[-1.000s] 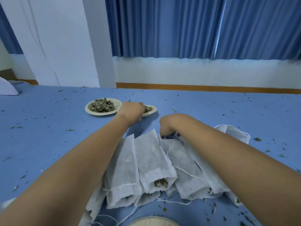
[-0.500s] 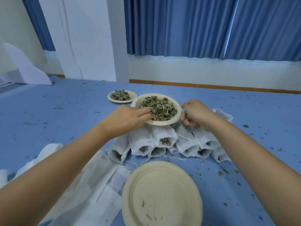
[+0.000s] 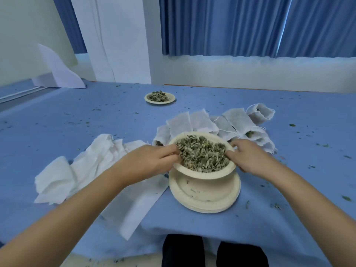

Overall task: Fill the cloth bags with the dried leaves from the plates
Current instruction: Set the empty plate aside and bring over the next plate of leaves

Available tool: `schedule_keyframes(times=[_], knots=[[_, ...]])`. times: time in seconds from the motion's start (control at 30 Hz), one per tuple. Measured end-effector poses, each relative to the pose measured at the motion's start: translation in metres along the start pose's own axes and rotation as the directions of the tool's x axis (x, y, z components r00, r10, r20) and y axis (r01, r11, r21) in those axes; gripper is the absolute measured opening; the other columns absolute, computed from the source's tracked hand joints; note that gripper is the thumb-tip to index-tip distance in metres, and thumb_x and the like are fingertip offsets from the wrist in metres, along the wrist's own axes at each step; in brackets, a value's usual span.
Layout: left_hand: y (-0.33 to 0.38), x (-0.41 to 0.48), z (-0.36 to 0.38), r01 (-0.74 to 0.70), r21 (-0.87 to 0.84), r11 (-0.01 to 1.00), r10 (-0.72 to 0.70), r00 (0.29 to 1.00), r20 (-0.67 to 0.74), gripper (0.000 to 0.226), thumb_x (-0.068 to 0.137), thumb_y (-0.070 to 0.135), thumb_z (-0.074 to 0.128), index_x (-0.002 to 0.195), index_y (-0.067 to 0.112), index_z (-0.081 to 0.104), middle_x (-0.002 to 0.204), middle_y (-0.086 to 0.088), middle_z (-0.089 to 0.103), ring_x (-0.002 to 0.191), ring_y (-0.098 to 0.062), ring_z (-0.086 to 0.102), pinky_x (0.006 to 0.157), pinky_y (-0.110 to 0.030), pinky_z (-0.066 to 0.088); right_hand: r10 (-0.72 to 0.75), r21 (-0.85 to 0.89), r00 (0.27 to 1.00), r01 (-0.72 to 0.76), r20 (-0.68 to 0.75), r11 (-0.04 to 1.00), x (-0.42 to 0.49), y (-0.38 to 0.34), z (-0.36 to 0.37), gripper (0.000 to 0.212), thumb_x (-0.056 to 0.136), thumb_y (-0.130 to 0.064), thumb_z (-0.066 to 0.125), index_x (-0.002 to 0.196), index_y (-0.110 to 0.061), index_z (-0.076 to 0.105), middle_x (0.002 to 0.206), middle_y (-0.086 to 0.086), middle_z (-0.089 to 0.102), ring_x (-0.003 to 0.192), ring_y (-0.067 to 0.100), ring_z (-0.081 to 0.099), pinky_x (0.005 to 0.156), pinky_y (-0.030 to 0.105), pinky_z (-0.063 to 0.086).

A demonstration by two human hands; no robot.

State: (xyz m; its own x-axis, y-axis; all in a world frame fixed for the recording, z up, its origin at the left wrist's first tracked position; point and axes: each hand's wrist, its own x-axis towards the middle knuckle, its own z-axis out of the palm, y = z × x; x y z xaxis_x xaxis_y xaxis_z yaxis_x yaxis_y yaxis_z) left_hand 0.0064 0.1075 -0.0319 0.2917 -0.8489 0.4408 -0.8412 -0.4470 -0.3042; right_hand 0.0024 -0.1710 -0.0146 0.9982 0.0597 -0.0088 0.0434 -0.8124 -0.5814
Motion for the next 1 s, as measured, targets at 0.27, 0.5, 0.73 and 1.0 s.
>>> schedule_keyframes(times=[0.27, 0.5, 0.73, 1.0], knots=[[0.015, -0.010, 0.003, 0.362, -0.258, 0.896, -0.336, 0.932, 0.139, 0.014, 0.087, 0.016, 0.058, 0.095, 0.020, 0.047, 0.090, 0.032, 0.053, 0.058, -0.011, 0.046, 0.046, -0.015, 0.034, 0.034, -0.062, 0.999, -0.032, 0.028, 0.998, -0.019, 0.012, 0.012, 0.025, 0.092, -0.015, 0.049, 0.105, 0.000, 0.065, 0.071, 0.011, 0.064, 0.058, 0.016, 0.050, 0.056, 0.029, 0.035], [0.005, -0.025, 0.016, 0.501, -0.084, 0.861, -0.435, 0.813, 0.387, 0.021, 0.086, 0.013, 0.047, 0.098, 0.026, 0.058, 0.095, 0.017, 0.059, 0.074, -0.006, 0.056, 0.062, -0.024, 0.037, 0.030, -0.173, 0.993, -0.010, 0.114, 0.985, -0.022, 0.014, 0.012, 0.024, 0.095, -0.023, 0.049, 0.106, -0.011, 0.067, 0.068, -0.004, 0.060, 0.058, 0.010, 0.051, 0.057, 0.027, 0.040], [0.012, -0.025, 0.028, 0.389, -0.056, 0.920, -0.369, 0.904, 0.214, 0.017, 0.064, 0.001, 0.052, 0.065, 0.017, 0.055, 0.066, 0.007, 0.053, 0.044, -0.019, 0.046, 0.038, -0.019, 0.019, 0.036, -0.312, 0.990, 0.009, 0.140, 0.950, -0.021, 0.015, 0.014, 0.026, 0.096, -0.033, 0.045, 0.109, -0.020, 0.064, 0.068, -0.007, 0.057, 0.056, 0.006, 0.051, 0.065, 0.027, 0.047], [0.015, -0.025, 0.033, 0.376, -0.023, 0.926, -0.363, 0.906, 0.218, 0.018, 0.053, -0.001, 0.058, 0.055, 0.016, 0.054, 0.058, 0.006, 0.049, 0.046, -0.017, 0.049, 0.037, -0.022, 0.027, 0.055, -0.490, 0.994, -0.003, 0.092, 0.872, -0.013, 0.012, 0.012, 0.044, 0.096, -0.044, 0.044, 0.131, -0.017, 0.047, 0.116, 0.005, 0.059, 0.103, 0.023, 0.058, 0.082, 0.035, 0.049]])
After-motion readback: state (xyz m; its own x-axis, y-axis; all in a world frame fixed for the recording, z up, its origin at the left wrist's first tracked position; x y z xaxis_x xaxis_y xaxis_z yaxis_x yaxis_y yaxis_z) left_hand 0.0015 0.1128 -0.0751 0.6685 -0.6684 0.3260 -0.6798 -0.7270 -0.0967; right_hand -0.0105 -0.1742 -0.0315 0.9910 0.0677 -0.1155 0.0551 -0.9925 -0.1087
